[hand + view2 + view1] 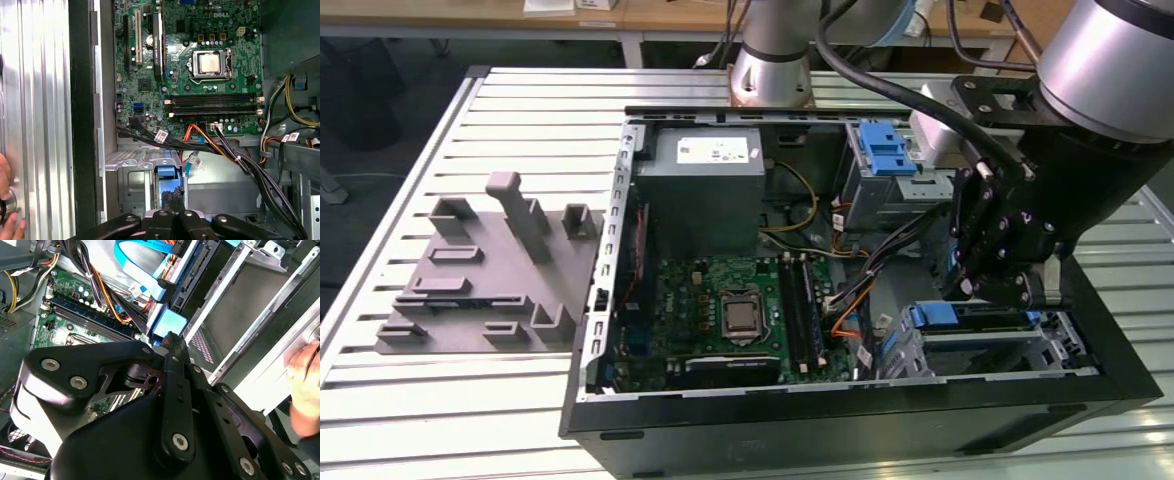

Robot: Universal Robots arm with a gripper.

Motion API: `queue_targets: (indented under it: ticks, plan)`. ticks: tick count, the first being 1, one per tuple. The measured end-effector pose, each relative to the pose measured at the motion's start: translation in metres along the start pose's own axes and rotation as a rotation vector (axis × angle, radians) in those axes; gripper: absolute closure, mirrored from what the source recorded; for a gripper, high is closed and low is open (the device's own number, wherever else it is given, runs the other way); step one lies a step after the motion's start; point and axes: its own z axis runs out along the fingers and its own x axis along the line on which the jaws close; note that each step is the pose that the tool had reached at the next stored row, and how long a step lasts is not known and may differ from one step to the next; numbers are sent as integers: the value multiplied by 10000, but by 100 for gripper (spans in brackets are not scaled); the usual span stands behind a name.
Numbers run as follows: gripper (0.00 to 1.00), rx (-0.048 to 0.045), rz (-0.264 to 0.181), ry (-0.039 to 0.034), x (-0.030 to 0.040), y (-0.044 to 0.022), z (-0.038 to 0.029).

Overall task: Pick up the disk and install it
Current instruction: 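Insert the first disk wire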

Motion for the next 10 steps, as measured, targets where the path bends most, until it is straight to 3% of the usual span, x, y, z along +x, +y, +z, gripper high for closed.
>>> queue_targets:
  ticks: [6,10]
  plan:
    - [89,2,-1,-1,-1,-12,1]
    - [89,2,0,0,-4,-74,0]
